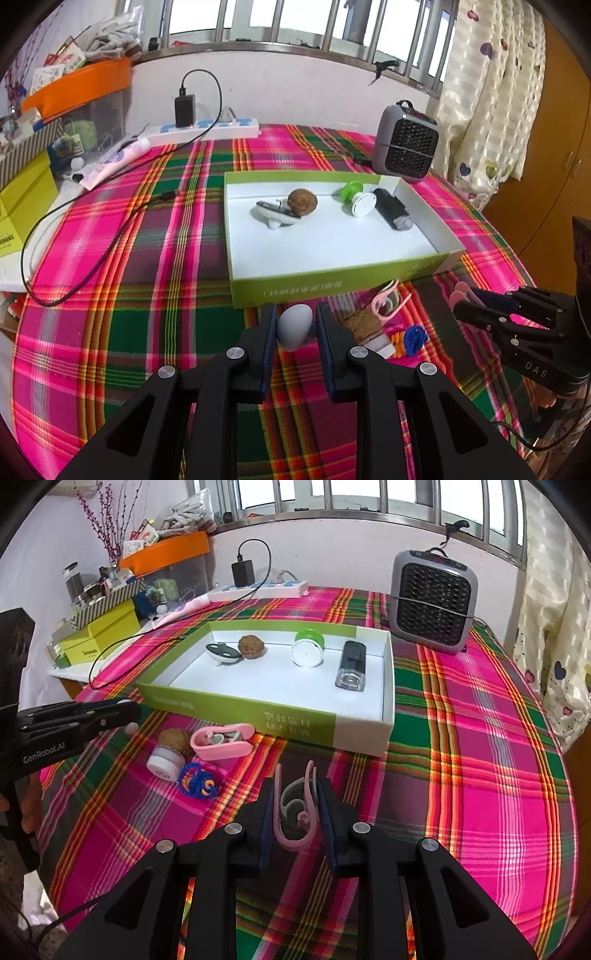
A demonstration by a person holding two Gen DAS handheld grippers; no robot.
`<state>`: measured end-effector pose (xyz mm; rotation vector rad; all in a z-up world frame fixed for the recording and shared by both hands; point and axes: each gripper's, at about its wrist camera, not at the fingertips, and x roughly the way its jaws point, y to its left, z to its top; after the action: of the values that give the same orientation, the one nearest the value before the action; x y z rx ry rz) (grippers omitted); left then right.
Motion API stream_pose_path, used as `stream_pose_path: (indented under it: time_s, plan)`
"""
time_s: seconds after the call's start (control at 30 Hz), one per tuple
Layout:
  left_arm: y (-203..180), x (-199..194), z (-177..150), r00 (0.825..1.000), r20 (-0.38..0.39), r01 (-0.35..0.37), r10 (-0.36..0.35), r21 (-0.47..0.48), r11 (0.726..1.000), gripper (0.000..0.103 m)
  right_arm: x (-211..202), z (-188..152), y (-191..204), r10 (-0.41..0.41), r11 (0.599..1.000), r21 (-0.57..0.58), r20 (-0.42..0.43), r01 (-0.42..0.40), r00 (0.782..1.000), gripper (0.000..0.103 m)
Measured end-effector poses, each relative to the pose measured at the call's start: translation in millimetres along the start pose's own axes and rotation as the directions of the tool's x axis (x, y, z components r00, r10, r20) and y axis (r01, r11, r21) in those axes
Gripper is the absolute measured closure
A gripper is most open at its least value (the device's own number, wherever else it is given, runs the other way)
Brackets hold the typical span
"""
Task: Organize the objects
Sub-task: 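Carry the white knob with the left tool while the right tool carries the pink clip to the tray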
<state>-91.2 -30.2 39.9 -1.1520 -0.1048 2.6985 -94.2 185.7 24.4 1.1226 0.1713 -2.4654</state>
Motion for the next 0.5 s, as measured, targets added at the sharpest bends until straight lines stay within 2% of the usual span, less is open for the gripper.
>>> stream_pose_path:
  time_s: [0.5]
  plan:
    - [-3.3, 2.8, 22.2, 1.0, 0.022, 0.011, -0.011, 0.001, 1.0, 0.084, -5.5, 20.8, -3.0, -0.001, 1.0, 0.008, 0.039, 0.001, 0.999, 0.079]
